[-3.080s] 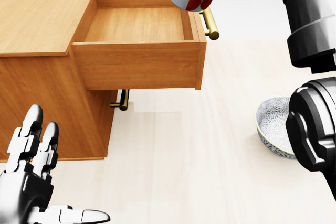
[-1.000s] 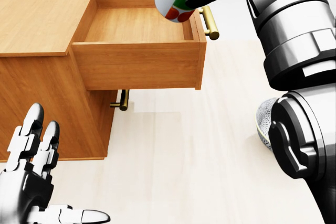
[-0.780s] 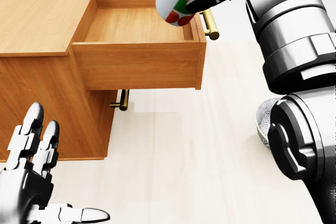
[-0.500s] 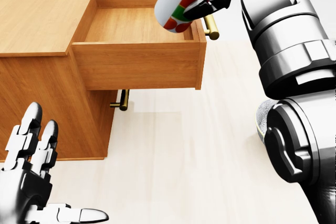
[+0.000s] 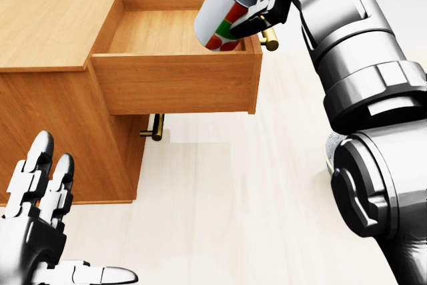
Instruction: Put the ketchup in the top drawer of the cabinet.
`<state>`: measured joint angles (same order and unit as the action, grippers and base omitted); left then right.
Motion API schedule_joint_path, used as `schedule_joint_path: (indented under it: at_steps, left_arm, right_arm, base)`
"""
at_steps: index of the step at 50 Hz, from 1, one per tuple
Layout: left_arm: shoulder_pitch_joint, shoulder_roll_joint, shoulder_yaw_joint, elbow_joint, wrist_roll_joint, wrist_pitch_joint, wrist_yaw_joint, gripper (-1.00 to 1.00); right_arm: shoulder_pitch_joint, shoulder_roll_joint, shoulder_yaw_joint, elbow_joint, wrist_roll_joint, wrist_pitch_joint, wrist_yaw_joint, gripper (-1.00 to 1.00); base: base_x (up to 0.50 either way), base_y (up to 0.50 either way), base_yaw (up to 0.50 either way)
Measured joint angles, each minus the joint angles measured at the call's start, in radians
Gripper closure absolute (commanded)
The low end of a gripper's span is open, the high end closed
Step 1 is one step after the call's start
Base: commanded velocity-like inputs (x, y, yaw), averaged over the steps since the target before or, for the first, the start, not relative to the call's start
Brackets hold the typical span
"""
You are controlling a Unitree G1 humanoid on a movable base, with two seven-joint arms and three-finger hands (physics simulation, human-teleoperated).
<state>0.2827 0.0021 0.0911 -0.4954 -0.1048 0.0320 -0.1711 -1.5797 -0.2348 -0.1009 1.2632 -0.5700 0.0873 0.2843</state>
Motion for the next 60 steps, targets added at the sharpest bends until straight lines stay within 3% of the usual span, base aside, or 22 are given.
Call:
schedule_joint_path:
  at_steps: [7, 8, 9, 10, 11, 44, 60]
  left_arm:
    - [0.002, 0.0, 0.0, 0.0, -0.001, -0.002, -0.002, -1.0]
    - [0.002, 0.0, 0.0, 0.001, -0.002, -0.003, -0.002, -1.0]
    - [0.002, 0.0, 0.0, 0.003, -0.001, -0.005, -0.002, -1.0]
    - [0.002, 0.0, 0.0, 0.004, -0.001, -0.007, -0.003, -1.0]
    - [0.002, 0.0, -0.001, 0.006, -0.001, -0.008, -0.003, -1.0]
    - [-0.003, 0.001, -0.001, 0.004, 0.002, 0.002, -0.001, -1.0]
    - [0.001, 0.0, -0.002, -0.004, 0.002, 0.005, 0.0, -1.0]
  right_arm:
    - [0.008, 0.004, -0.001, 0.001, 0.0, 0.0, 0.002, 1.0]
    - [0.008, 0.004, -0.001, 0.001, 0.0, 0.0, 0.003, 0.78]
    - [0.009, 0.004, -0.001, 0.001, 0.0, 0.0, 0.002, 0.28]
    - [0.009, 0.004, -0.001, 0.001, 0.002, 0.0, 0.001, -0.7]
    - [0.01, 0.004, -0.002, 0.0, 0.003, 0.0, 0.001, -1.0]
    - [-0.011, -0.004, -0.004, -0.01, 0.013, 0.0, 0.0, -1.0]
    - [-0.109, -0.029, 0.024, -0.04, 0.0, 0.0, 0.095, -1.0]
  base:
    - [0.0, 0.0, 0.0]
    - [0.0, 0.0, 0.0]
    - [0.0, 0.0, 0.0]
    - [0.0, 0.0, 0.0]
    - [0.0, 0.0, 0.0]
    - [0.0, 0.0, 0.0]
    - [0.0, 0.0, 0.0]
